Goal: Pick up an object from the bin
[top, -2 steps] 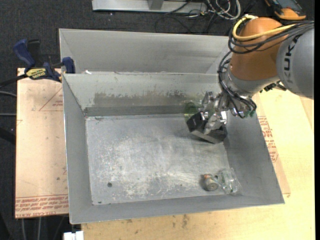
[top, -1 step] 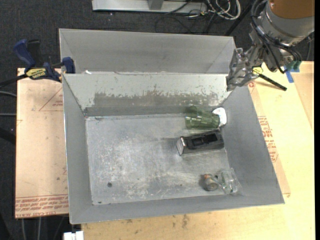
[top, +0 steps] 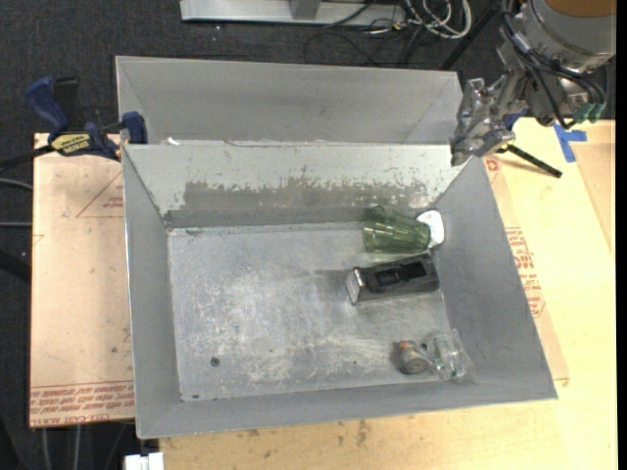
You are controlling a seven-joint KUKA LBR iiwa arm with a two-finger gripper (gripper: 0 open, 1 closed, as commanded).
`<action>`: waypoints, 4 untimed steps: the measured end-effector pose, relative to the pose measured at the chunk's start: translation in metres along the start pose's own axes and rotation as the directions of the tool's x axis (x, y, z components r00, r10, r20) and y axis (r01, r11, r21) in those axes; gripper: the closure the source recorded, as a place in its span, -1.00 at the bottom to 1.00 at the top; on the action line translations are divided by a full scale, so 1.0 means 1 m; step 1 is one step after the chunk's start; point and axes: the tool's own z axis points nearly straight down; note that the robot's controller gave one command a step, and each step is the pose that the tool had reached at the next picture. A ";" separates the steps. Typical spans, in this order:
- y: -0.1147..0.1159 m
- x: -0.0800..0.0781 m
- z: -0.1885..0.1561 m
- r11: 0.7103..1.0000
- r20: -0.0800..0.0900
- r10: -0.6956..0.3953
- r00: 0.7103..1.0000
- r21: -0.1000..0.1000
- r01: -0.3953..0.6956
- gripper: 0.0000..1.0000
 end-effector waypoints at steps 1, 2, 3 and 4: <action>0.000 0.009 0.041 0.997 -0.006 0.073 0.997 -0.001 -0.073 1.00; 0.002 0.017 0.099 0.994 -0.007 0.105 0.994 -0.002 -0.106 1.00; -0.002 -0.007 0.248 0.994 -0.007 -0.111 0.994 -0.003 0.111 -1.00; -0.002 -0.008 0.251 0.994 -0.011 -0.112 0.994 -0.006 0.111 -1.00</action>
Offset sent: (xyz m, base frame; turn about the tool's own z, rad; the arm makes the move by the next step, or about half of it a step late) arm -0.0205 -0.0019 -0.1297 0.1115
